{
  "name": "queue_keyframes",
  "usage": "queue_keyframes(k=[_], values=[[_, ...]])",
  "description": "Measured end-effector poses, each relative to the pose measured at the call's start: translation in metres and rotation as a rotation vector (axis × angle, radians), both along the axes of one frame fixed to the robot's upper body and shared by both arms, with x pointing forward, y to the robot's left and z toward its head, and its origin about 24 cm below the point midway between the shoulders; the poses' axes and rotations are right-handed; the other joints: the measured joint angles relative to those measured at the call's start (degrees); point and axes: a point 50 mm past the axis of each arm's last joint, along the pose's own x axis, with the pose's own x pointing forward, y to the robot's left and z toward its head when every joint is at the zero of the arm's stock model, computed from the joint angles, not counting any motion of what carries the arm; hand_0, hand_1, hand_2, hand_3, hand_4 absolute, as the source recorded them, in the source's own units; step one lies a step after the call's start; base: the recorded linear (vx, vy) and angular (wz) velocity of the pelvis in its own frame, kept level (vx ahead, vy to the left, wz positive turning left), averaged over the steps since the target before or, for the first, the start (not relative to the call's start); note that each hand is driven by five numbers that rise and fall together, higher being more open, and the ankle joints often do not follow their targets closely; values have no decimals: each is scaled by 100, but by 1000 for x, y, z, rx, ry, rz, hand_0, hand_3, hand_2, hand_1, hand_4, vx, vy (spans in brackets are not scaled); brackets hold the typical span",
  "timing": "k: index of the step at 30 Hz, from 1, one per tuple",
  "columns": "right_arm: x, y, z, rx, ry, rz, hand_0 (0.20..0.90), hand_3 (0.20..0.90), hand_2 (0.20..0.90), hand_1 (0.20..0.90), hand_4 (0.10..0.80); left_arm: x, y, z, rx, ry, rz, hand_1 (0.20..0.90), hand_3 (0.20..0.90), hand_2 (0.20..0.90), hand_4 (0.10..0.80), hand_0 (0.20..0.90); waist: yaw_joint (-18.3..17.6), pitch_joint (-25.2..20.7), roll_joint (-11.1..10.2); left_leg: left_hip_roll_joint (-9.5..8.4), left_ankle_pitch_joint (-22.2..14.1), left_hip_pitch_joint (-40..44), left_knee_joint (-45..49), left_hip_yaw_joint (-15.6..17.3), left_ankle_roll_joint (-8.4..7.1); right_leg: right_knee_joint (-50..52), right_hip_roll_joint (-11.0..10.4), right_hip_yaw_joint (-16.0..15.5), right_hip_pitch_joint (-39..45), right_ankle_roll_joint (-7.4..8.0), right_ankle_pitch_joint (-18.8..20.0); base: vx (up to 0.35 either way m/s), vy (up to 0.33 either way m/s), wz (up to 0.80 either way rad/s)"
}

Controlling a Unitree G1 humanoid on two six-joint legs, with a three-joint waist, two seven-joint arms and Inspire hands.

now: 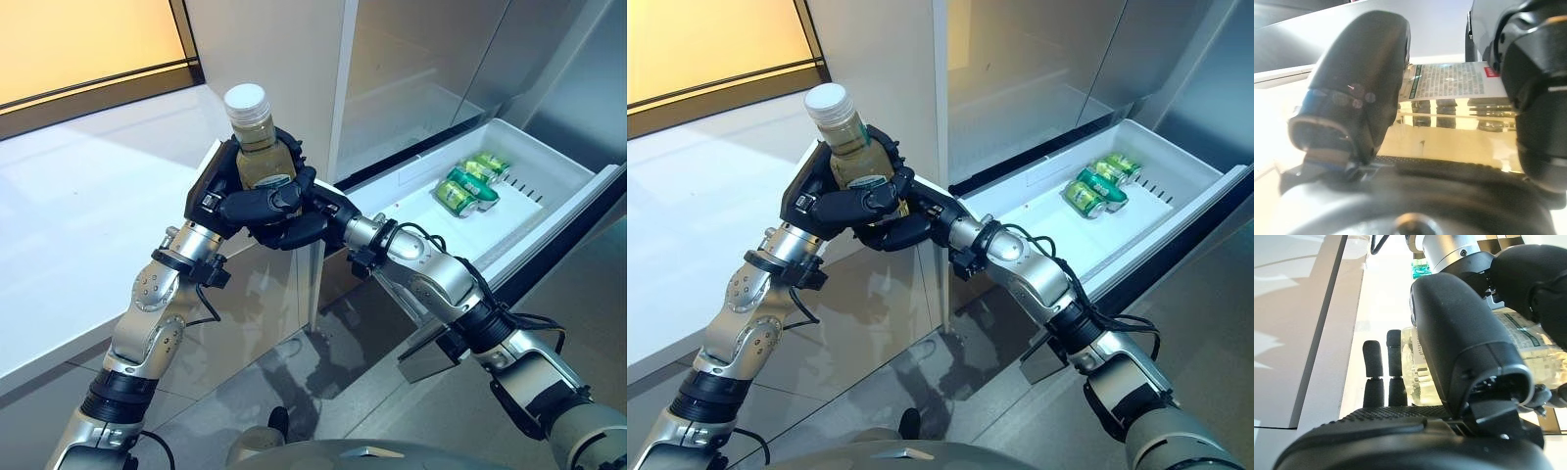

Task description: Put drinks into fridge and close the fridge

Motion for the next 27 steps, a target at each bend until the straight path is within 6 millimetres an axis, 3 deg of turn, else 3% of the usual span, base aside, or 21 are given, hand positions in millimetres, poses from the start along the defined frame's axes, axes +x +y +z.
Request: queue_keyframes(k=[18, 27], values=[[4, -9, 0, -18, -7, -61, 300, 200, 300, 300, 100, 2, 0, 8, -32, -25, -2, 900, 900, 900, 800, 900, 12, 0, 0, -8, 0, -9, 0, -13, 0, -1, -5, -6, -7, 2, -2, 0, 0, 0], [7, -16, 3, -21, -22, -99, 300, 200, 300, 300, 100, 1, 8, 15, 39, -92, 56, 900, 900, 900, 800, 900, 18, 4, 6, -13, -4, -20, -1, -10, 4, -2, -11, -3, -19, 14, -10, -5, 2, 0]])
